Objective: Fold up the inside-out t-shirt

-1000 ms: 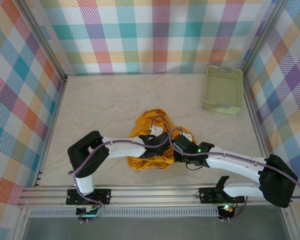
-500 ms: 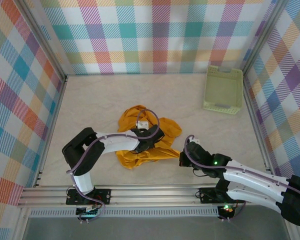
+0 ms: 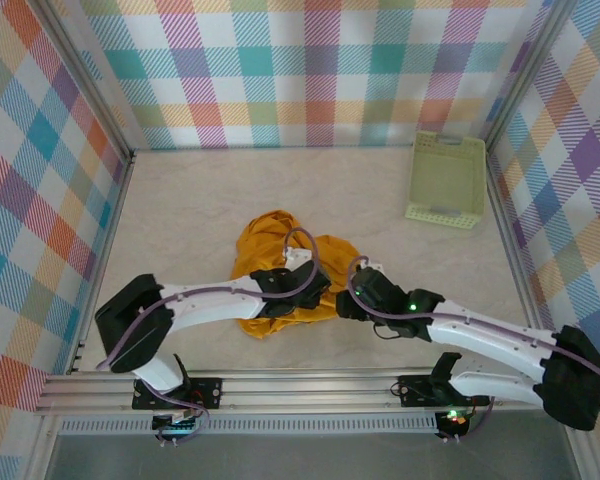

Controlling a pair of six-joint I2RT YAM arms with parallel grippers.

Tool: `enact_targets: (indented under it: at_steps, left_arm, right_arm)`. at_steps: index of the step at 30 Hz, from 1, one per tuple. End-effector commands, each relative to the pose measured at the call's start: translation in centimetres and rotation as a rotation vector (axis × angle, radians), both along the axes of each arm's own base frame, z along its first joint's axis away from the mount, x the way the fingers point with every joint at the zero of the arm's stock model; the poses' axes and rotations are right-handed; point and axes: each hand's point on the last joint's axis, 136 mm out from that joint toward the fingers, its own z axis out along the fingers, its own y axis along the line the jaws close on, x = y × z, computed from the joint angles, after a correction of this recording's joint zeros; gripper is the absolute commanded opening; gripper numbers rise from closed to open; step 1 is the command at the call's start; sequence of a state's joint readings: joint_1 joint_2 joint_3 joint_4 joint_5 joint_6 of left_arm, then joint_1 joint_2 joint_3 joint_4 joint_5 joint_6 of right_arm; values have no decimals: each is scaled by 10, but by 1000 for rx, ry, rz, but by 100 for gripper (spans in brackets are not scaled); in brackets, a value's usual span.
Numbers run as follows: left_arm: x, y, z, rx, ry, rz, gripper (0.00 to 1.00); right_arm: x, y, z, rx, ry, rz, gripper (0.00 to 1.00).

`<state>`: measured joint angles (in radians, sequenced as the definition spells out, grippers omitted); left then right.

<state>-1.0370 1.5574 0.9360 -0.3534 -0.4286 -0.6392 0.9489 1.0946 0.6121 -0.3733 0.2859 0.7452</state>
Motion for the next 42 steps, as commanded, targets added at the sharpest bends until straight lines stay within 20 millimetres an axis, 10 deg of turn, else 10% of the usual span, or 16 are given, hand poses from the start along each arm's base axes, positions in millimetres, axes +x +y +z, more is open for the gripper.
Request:
enact_targets:
  at_steps: [1,11,17,22,28,37,42]
  left_arm:
    - [1,30,17,-19,-40,65,70]
    - [-18,152,-6,-34,61,325,92]
    - [-21,124,-41,-171,217,222,84]
    - [-8,101,-40,-202,243,172,42]
    - [15,103,46,-194,86,151,0]
    - [-1,159,244,-227,-294,175,0]
    - [-16,134,282,-335,-253,38,0]
  right_arm:
    - [11,24,3,-36,-26,103,68]
    - [30,69,-35,-109,103,144,81]
    - [37,66,-48,-166,118,115,55]
    - [54,57,-43,-166,109,81,11]
    - [80,55,37,-127,-74,102,0]
    - [96,86,172,41,-280,194,0]
    - [113,84,186,125,-247,146,0]
